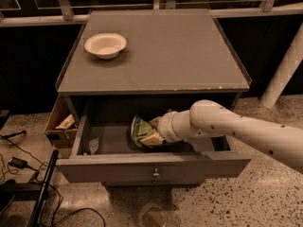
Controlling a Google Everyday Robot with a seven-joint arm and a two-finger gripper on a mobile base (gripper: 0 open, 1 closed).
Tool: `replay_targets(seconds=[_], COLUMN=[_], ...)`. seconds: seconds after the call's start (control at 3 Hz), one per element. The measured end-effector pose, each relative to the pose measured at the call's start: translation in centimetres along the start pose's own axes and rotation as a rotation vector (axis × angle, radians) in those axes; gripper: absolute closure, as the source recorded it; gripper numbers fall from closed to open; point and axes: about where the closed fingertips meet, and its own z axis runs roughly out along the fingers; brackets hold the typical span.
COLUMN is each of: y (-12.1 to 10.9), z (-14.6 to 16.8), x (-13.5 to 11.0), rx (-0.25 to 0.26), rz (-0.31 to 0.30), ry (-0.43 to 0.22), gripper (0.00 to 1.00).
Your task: Place green jalapeno chip bag into top drawer
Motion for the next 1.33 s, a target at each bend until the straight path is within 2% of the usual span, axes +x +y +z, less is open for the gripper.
replay_targets(seconds=[0.33,0.67,1.0,1.33], y=[0.06,0.06,0.04,-0.87], z=[0.13,0.13,0.13,0.15], x=[0.12,0.12,0.12,-0.18], rx=[-0.002,-0.003,-0.002,0.024], rz=[0.002,0.002,0.002,-0.009], ry=[0.0,0.0,0.0,-0.005], gripper=[0.81,0.5,0.27,0.04])
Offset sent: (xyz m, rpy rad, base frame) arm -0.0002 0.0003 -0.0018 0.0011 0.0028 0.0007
